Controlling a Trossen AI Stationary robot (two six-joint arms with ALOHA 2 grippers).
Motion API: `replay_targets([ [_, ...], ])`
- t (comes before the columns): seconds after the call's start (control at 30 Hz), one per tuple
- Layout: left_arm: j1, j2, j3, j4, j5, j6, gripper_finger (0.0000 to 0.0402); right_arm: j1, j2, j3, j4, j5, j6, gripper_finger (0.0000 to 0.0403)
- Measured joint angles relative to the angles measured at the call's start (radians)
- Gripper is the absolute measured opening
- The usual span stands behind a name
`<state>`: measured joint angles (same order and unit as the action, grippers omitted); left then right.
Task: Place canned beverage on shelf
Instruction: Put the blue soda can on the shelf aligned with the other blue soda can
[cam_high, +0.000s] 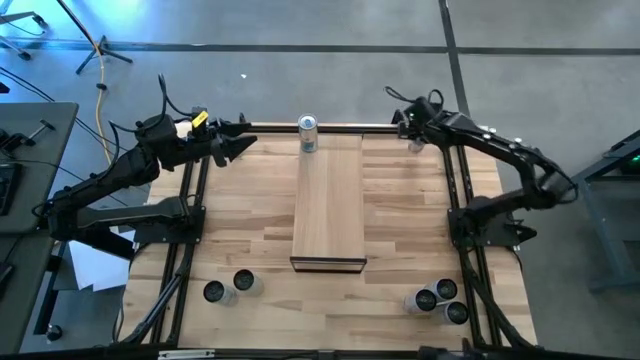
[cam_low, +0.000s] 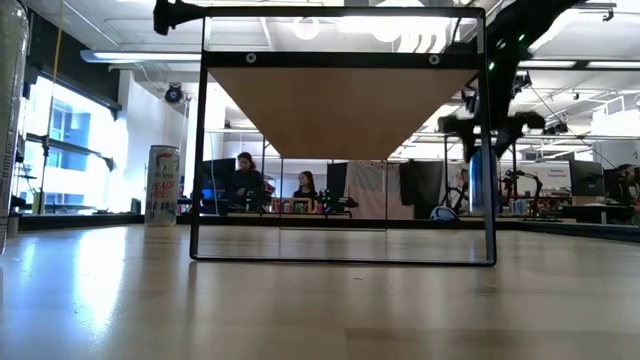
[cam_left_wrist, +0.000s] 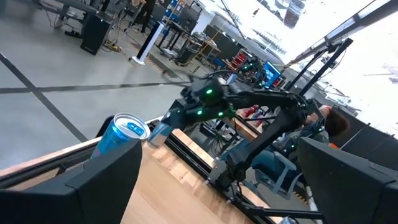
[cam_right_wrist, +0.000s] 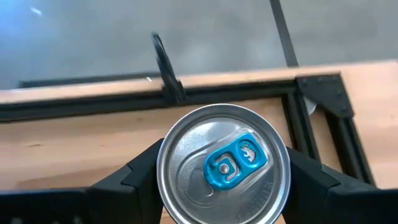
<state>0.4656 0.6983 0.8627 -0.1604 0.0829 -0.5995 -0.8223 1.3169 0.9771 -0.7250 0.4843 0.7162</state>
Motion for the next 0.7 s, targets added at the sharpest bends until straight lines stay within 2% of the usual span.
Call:
replay_targets([
  [0.27,0.0,0.0,0.0,0.0,-0.024,-0.009,0.04,0.036,-0.311,0.002,0.087,-0.032,-0.146,0.0222],
  [0.47,0.0,0.001,0.0,0.077,-0.055,-0.075,0.04,0.097,-0.483,0.002,0.209,-0.181,-0.207,0.0222],
  [0.6,-0.011,0.014,0.0,0.155,-0.042,-0.093,0.04,0.156,-0.526,0.003,0.256,-0.323,-0.254,0.0222],
  [0.7,-0.035,0.028,0.001,0.221,0.018,-0.103,0.04,0.22,-0.526,0.003,0.303,-0.435,-0.247,0.0225],
])
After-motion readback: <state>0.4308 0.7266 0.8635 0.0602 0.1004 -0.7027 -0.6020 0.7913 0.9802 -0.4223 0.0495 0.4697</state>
